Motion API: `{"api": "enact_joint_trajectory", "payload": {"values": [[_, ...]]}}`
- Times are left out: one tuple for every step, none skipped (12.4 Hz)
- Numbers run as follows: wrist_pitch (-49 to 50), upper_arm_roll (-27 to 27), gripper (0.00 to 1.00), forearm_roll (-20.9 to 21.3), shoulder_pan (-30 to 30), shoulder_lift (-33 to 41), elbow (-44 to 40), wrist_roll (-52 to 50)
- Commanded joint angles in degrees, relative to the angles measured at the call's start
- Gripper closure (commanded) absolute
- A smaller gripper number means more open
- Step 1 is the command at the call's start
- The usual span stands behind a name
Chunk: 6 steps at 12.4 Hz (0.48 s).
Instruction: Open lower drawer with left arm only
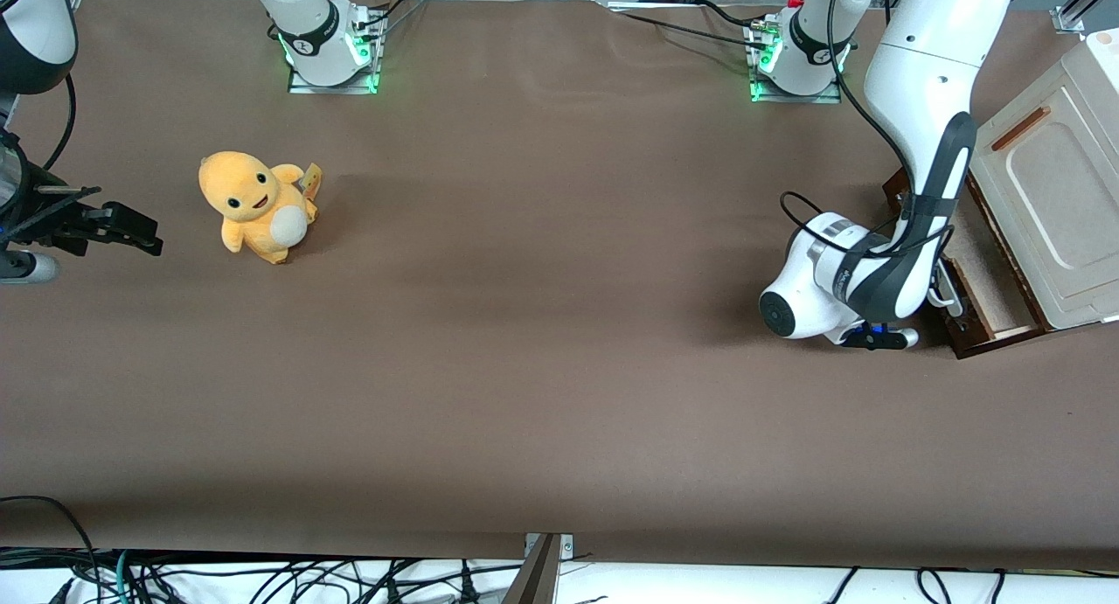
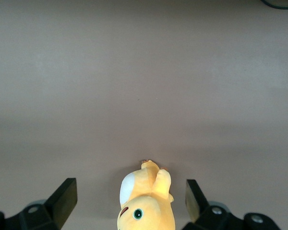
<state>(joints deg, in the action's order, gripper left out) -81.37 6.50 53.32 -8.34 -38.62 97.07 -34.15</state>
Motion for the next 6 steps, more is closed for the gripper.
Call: {"api": "enact_joint_trajectory", "payload": {"values": [[-0.1,-0.1,0.0,-1.1,-0.6,0.4,-1.1,2.6],[-0.7,-0.1,0.0,-1.1,-0.6,0.5,-1.1,2.4],[-0.9,0.1,0.0,-1.0,-0.6,0.6,-1.2,2.6],[-1.0,1.1,0.0,-0.9,-0.5,0.7,-1.3,2.5],[-1.3,1.3,0.0,-0.9,-0.5,0.8,-1.4,2.4],[-2.7,1.8,0.0,-1.4,-0.5,1.4,-2.7,2.5]]}}
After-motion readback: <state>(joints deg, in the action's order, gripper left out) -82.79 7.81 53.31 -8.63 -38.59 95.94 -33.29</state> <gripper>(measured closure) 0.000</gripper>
